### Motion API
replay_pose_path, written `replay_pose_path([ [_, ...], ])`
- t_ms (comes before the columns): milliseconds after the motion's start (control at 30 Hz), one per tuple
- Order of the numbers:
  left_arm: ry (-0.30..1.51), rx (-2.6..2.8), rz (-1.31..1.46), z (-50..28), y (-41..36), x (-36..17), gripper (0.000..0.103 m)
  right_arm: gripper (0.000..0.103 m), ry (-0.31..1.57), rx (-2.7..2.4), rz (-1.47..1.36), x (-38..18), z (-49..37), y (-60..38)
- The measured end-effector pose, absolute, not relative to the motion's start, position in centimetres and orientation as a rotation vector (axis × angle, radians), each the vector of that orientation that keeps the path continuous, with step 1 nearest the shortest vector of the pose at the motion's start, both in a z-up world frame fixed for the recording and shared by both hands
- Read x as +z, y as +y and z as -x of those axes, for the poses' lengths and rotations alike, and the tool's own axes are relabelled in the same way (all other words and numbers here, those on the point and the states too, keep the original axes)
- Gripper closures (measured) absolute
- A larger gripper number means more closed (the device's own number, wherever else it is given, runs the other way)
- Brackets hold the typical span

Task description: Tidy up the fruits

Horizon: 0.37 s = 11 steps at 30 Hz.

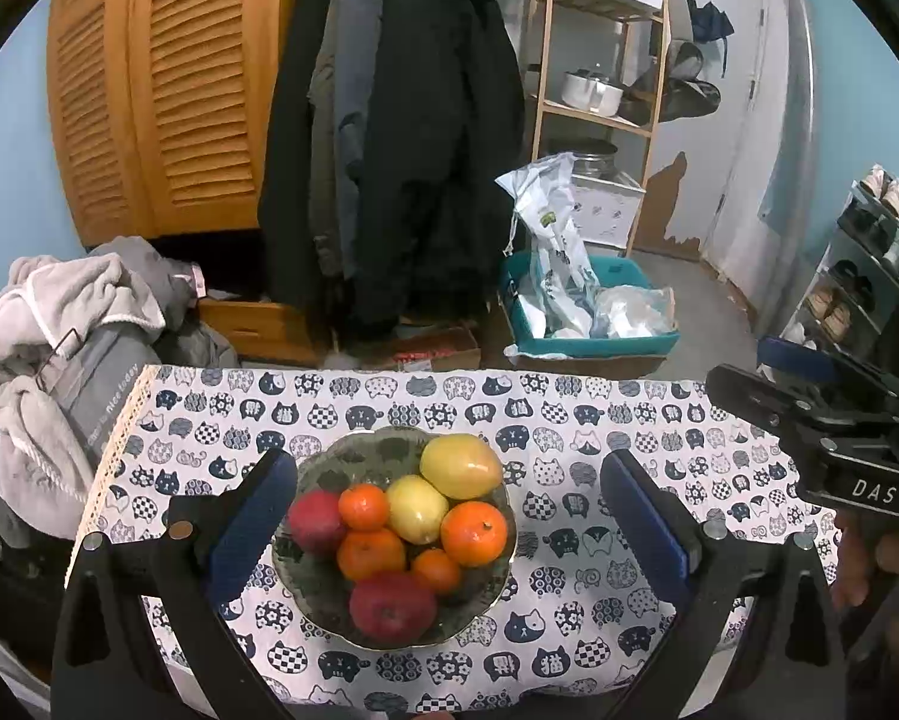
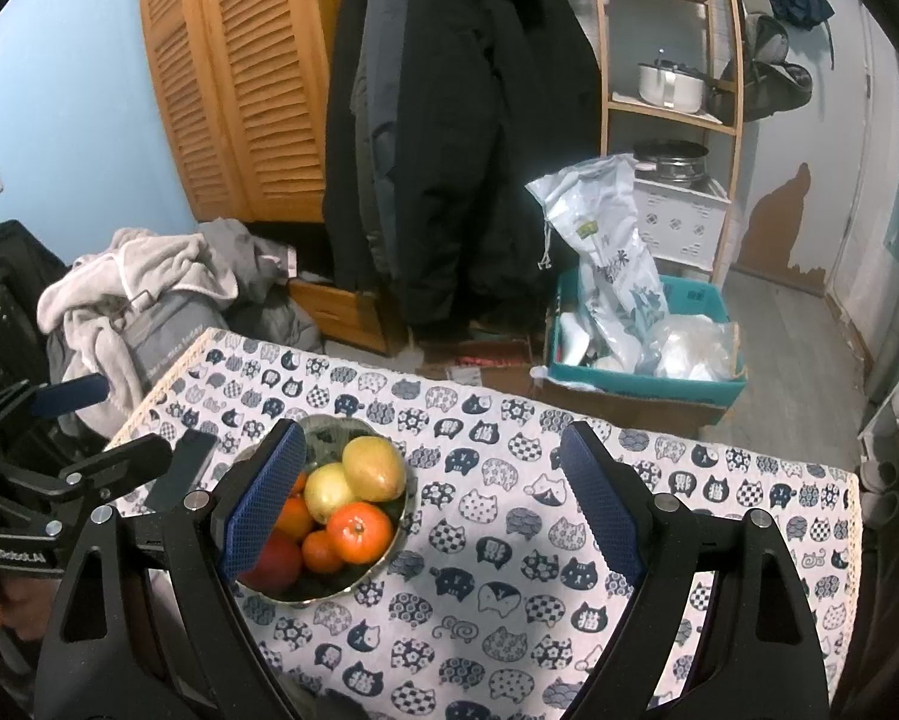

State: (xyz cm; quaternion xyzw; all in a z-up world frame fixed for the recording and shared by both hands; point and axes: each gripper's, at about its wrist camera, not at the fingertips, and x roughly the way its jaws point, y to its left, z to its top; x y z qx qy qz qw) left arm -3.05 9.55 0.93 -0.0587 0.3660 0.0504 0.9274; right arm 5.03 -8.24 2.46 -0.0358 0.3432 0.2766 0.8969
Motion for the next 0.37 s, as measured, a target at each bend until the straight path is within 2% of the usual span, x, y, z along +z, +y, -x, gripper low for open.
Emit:
replay_pose_path([
  [367, 0.750, 0.102, 0.109, 3.08, 9.46, 0.94, 0.001, 0.017, 0.711, 0.571, 0.073, 2.55, -5.12, -8.07],
])
